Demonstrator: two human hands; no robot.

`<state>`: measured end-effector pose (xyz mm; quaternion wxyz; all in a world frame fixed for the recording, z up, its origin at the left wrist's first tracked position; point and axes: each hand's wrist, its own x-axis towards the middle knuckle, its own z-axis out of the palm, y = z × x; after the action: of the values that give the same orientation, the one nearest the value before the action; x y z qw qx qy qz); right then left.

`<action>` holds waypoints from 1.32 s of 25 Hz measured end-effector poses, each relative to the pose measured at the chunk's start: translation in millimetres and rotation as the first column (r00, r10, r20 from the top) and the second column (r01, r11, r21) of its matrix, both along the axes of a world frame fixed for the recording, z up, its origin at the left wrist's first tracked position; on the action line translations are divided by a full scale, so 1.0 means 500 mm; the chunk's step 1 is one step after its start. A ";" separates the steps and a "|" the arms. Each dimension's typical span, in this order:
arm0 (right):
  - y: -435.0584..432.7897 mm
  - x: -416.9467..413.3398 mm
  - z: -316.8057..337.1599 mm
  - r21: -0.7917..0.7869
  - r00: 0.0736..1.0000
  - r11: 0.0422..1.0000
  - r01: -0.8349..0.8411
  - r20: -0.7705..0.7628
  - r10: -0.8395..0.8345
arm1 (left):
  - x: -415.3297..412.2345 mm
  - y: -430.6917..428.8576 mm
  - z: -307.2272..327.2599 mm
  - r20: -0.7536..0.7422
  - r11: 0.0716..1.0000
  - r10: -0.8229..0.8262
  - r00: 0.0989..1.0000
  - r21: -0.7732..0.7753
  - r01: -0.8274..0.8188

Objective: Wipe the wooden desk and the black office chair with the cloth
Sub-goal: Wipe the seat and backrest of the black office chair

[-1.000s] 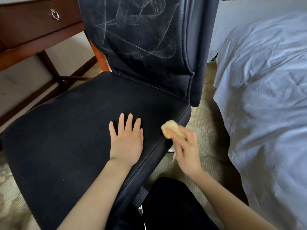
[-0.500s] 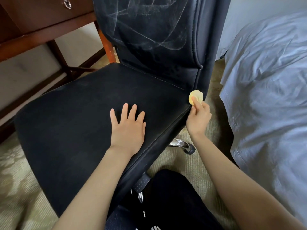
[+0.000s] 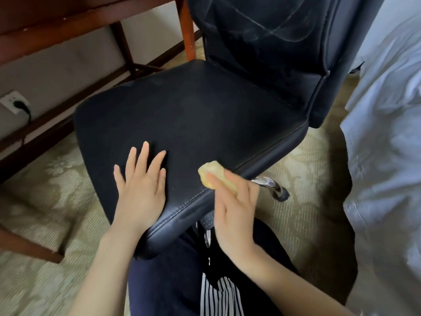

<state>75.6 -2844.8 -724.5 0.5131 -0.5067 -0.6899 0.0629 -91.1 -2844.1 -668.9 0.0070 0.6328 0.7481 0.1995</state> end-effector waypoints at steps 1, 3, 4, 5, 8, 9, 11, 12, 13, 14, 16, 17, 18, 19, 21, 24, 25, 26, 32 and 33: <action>-0.021 -0.016 -0.011 0.031 0.998 0.997 -0.064 -0.017 0.065 | -0.002 -0.003 -0.003 0.018 1.000 0.010 1.000 0.011 -0.010; -0.049 -0.040 -0.038 0.131 0.984 0.976 -0.176 0.015 0.176 | -0.011 -0.004 -0.007 0.040 0.999 0.018 0.999 0.035 -0.019; -0.055 -0.043 -0.052 0.197 0.969 0.949 -0.245 0.068 0.236 | -0.018 -0.005 -0.008 0.049 0.999 0.026 0.998 0.040 -0.027; -0.053 -0.040 -0.065 0.258 0.947 0.912 -0.317 0.142 0.289 | -0.024 -0.006 -0.009 0.057 0.999 0.033 0.998 0.039 -0.035; -0.016 -0.002 -0.087 0.335 0.897 0.844 -0.418 0.303 0.323 | -0.036 -0.008 -0.010 0.073 0.998 0.043 0.996 0.031 -0.046; -0.001 0.013 -0.089 0.323 0.908 0.862 -0.389 0.290 0.301 | -0.037 -0.008 -0.011 0.075 0.999 0.040 0.996 0.031 -0.043; 0.024 0.041 -0.085 0.218 0.946 0.933 -0.287 0.219 0.240 | -0.037 -0.009 -0.012 0.081 0.999 0.036 0.996 0.030 -0.038; 0.034 0.055 -0.081 0.165 0.961 0.957 -0.237 0.182 0.207 | -0.037 -0.008 -0.012 0.084 0.999 0.037 0.996 0.030 -0.040; 0.048 0.069 -0.076 0.142 0.976 0.973 -0.181 0.144 0.160 | -0.037 -0.008 -0.012 0.089 0.999 0.040 0.995 0.031 -0.042; 0.063 0.084 -0.069 0.133 0.990 0.985 -0.110 0.103 0.097 | -0.034 -0.008 -0.012 0.093 0.998 0.042 0.995 0.032 -0.045; 0.093 0.111 -0.043 0.026 0.997 0.998 0.049 -0.065 -0.047 | -0.027 -0.007 -0.011 0.100 0.998 0.047 0.994 0.037 -0.051; 0.109 0.120 -0.026 -0.053 0.980 0.993 0.105 -0.161 -0.113 | -0.022 -0.007 -0.010 0.102 0.998 0.050 0.994 0.039 -0.054; 0.121 0.124 -0.013 -0.119 0.956 0.983 0.142 -0.241 -0.167 | -0.017 -0.007 -0.009 0.103 0.997 0.054 0.993 0.041 -0.059; 0.129 0.120 0.000 -0.174 0.927 0.970 0.171 -0.305 -0.218 | -0.011 -0.008 -0.010 0.104 0.997 0.059 0.993 0.044 -0.064; 0.127 0.098 0.017 -0.232 0.885 0.951 0.203 -0.372 -0.280 | 0.002 -0.009 -0.010 0.112 0.996 0.070 0.991 0.050 -0.076; 0.076 0.043 0.023 -0.193 0.925 0.972 0.136 -0.326 -0.194 | 0.021 -0.009 -0.010 0.140 0.992 0.104 0.985 0.049 -0.112; 0.050 0.025 0.016 -0.157 0.949 0.982 0.102 -0.281 -0.143 | 0.027 -0.009 -0.010 0.152 0.991 0.116 0.982 0.046 -0.125; 0.022 0.011 0.007 -0.123 0.967 0.991 0.062 -0.237 -0.090 | 0.033 -0.009 -0.011 0.164 0.990 0.128 0.978 0.043 -0.137; -0.092 -0.021 -0.060 0.062 0.971 0.984 -0.169 -0.158 0.177 | 0.064 -0.010 -0.017 0.232 0.981 0.161 0.959 0.065 -0.181; -0.103 -0.020 -0.069 0.094 0.967 0.974 -0.206 -0.134 0.217 | 0.069 -0.009 -0.018 0.260 0.980 0.161 0.952 0.074 -0.186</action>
<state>65.6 -2896.1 -759.1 0.5715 -0.4035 -0.7034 0.1261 -56.9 -2848.7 -677.8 0.0538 0.5337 0.7832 0.3145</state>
